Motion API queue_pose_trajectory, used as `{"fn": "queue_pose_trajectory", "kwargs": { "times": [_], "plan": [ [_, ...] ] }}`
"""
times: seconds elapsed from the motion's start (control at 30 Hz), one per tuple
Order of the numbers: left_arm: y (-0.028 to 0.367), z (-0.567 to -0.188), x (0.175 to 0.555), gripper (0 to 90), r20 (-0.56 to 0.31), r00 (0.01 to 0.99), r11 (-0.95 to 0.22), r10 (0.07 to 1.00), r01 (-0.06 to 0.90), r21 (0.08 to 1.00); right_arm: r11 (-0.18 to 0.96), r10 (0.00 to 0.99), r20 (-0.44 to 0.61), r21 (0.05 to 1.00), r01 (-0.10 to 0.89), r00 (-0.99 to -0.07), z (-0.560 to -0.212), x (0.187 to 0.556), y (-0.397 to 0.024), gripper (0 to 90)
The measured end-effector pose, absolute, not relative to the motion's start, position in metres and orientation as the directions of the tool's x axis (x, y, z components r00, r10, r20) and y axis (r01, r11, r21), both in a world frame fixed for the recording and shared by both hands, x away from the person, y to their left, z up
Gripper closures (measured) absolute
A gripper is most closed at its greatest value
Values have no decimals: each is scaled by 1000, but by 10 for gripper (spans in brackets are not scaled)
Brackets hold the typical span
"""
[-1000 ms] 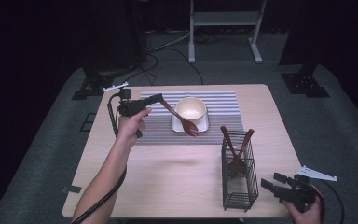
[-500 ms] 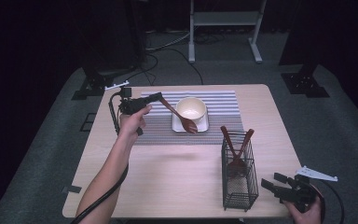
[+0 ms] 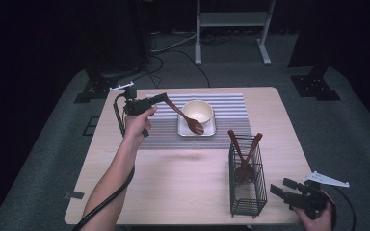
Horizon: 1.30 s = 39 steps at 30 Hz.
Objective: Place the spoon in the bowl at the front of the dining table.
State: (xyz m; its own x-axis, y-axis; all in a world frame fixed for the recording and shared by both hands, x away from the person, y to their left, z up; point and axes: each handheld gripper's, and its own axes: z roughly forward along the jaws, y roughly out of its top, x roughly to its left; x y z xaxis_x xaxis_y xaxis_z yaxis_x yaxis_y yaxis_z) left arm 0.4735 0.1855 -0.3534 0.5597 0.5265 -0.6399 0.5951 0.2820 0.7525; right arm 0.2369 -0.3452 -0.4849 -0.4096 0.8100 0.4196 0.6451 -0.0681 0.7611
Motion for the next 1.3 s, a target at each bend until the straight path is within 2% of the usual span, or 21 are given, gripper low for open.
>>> {"fn": "queue_pose_trajectory", "kwargs": {
  "times": [1.3],
  "plan": [
    [184,-364,507,844,-660,503,323,558,601,731,-75,809,426,757,649,-404,-486,236,-347,183]
  ]
}}
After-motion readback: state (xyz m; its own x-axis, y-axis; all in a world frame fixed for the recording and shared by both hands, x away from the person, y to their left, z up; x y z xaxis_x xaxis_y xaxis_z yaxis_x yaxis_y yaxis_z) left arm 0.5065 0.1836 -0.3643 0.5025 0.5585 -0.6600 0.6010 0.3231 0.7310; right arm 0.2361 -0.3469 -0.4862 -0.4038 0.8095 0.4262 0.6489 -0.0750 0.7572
